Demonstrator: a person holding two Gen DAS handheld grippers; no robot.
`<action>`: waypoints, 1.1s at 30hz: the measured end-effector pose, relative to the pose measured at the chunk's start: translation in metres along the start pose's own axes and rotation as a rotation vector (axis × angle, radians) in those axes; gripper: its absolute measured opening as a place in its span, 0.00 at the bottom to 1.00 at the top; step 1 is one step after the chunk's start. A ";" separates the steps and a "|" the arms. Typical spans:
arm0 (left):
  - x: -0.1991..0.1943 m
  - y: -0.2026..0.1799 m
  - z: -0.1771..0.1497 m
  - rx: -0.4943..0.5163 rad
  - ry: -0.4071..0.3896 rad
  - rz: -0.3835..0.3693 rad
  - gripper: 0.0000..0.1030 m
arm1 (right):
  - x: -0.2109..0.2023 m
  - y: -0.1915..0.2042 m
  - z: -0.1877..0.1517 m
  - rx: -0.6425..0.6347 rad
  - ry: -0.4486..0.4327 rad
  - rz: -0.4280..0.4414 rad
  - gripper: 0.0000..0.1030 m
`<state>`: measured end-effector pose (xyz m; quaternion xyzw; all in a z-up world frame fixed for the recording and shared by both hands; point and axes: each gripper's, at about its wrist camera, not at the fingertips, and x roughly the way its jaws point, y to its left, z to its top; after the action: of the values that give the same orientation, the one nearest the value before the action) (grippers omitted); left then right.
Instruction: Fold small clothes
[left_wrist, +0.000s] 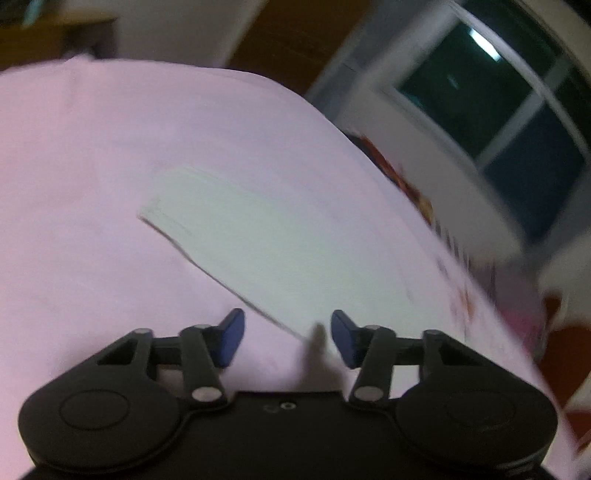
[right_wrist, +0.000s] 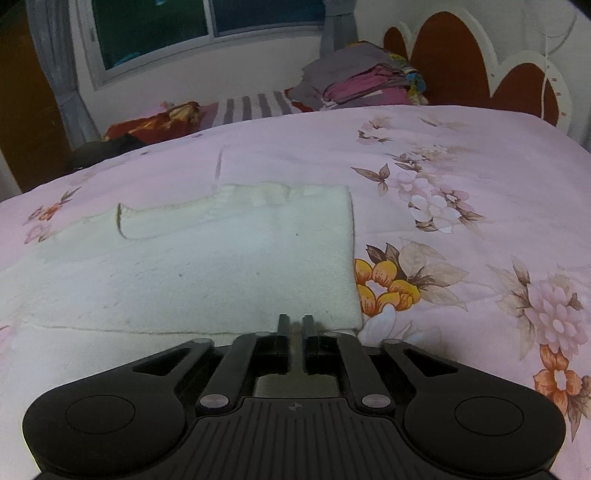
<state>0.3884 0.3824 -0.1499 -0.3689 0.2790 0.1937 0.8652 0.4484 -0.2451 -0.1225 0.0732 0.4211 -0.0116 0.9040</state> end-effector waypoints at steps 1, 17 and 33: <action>0.002 0.007 0.007 -0.028 -0.006 0.001 0.41 | -0.002 0.001 0.000 0.010 -0.016 -0.013 0.60; 0.028 0.015 0.052 -0.057 -0.035 0.041 0.04 | -0.013 0.017 0.010 0.078 -0.023 -0.033 0.52; 0.052 -0.204 -0.057 0.423 0.147 -0.281 0.04 | -0.018 0.003 0.019 0.148 -0.054 0.016 0.52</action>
<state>0.5198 0.2133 -0.1068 -0.2278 0.3213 -0.0184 0.9190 0.4514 -0.2459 -0.0968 0.1428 0.3938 -0.0375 0.9073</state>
